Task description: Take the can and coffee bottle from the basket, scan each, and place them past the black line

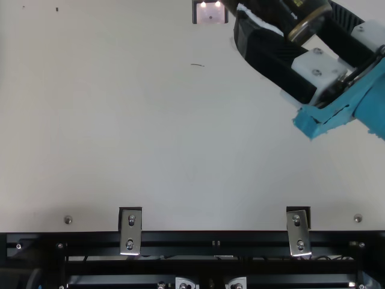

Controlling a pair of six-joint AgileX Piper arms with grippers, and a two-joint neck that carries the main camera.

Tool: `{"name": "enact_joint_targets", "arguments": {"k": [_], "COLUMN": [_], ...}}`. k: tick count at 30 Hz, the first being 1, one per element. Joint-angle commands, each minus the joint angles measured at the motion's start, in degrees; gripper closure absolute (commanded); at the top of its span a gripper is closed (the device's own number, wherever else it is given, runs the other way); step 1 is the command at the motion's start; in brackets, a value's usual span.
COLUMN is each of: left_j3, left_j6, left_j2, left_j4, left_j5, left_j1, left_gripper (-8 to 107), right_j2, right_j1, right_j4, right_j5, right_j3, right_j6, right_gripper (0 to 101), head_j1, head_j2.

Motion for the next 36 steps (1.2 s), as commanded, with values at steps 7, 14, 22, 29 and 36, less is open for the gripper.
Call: {"name": "enact_joint_targets", "arguments": {"k": [7, 14, 22, 29, 36], "left_j3": [0.0, 0.0, 0.0, 0.0, 0.0], "left_j6": [0.0, 0.0, 0.0, 0.0, 0.0], "left_j2": [0.0, 0.0, 0.0, 0.0, 0.0], "left_j4": [0.0, 0.0, 0.0, 0.0, 0.0], "left_j5": [0.0, 0.0, 0.0, 0.0, 0.0], "left_j1": [0.0, 0.0, 0.0, 0.0, 0.0], "left_gripper": [9, 9, 9, 9, 9], "right_j2": [0.0, 1.9, 4.3, 2.6, 5.7], "right_j1": [0.2, 3.4, 11.4, 17.5, 17.5], "right_j4": [-0.6, -2.9, -1.2, -6.5, -20.3], "right_j5": [0.1, -6.9, -20.6, -34.6, -48.0], "right_j3": [-0.1, 1.2, 5.4, 11.7, 20.4], "right_j6": [0.6, -1.9, -5.5, 0.6, 13.2], "right_gripper": [101, 101, 101, 101, 101], "head_j1": [-0.8, -0.8, -0.8, -0.8, -0.8], "head_j2": [-0.5, -0.5, -0.5, -0.5, -0.5]}}
